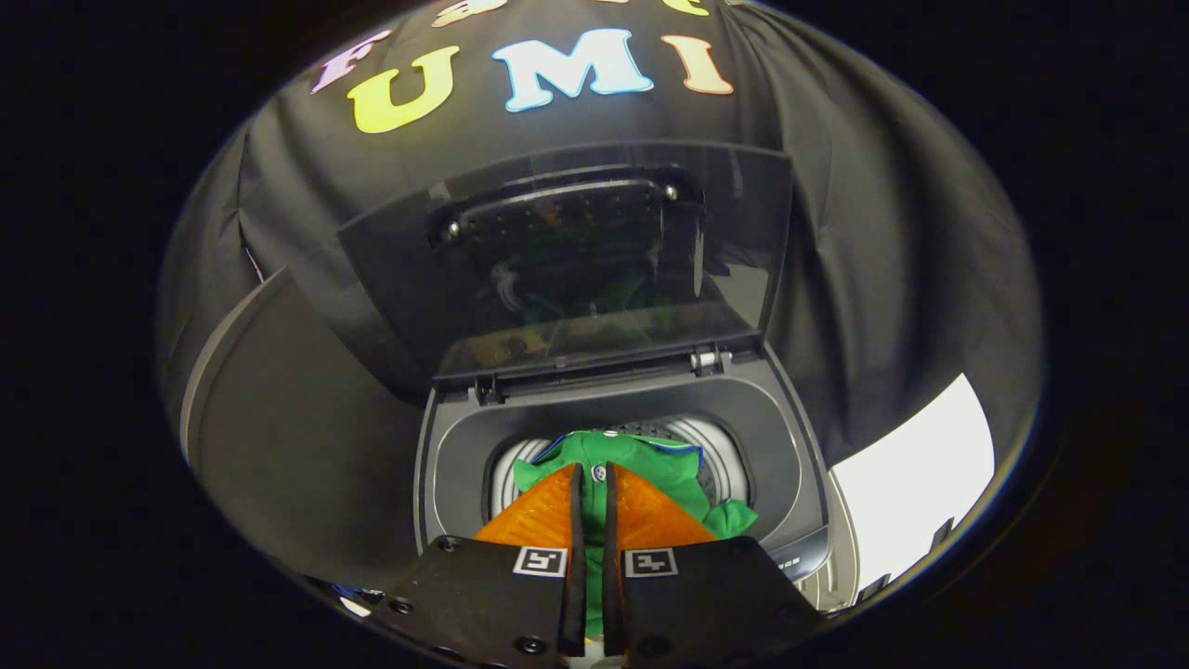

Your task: Put the clothes into the washing machine and then close the washing machine lid.

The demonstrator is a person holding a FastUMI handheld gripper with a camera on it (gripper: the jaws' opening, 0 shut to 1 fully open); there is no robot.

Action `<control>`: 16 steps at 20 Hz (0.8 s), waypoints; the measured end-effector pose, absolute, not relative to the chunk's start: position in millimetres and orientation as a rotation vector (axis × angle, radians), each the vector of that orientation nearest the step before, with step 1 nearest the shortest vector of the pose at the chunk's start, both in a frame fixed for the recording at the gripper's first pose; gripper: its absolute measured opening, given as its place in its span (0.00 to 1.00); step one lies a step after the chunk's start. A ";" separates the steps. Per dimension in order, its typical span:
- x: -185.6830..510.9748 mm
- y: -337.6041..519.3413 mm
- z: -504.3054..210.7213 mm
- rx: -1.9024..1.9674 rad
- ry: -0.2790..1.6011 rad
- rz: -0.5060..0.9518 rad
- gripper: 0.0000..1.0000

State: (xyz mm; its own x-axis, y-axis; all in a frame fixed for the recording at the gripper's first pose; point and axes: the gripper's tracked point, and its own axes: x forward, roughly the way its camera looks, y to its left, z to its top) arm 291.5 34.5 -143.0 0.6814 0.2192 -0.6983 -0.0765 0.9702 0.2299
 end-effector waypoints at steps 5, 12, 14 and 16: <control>283.7 35.1 -165.6 0.186 0.857 0.167 0.09; 280.5 33.0 -191.0 0.193 0.922 0.147 0.09; 280.4 32.2 -192.6 0.202 0.928 0.143 0.09; 283.1 31.2 -190.5 0.209 0.926 0.146 0.09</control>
State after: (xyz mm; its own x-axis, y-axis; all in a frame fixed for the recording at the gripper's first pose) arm 283.1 31.2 -190.5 0.5934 0.2144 -0.7758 -0.0351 0.9698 0.2412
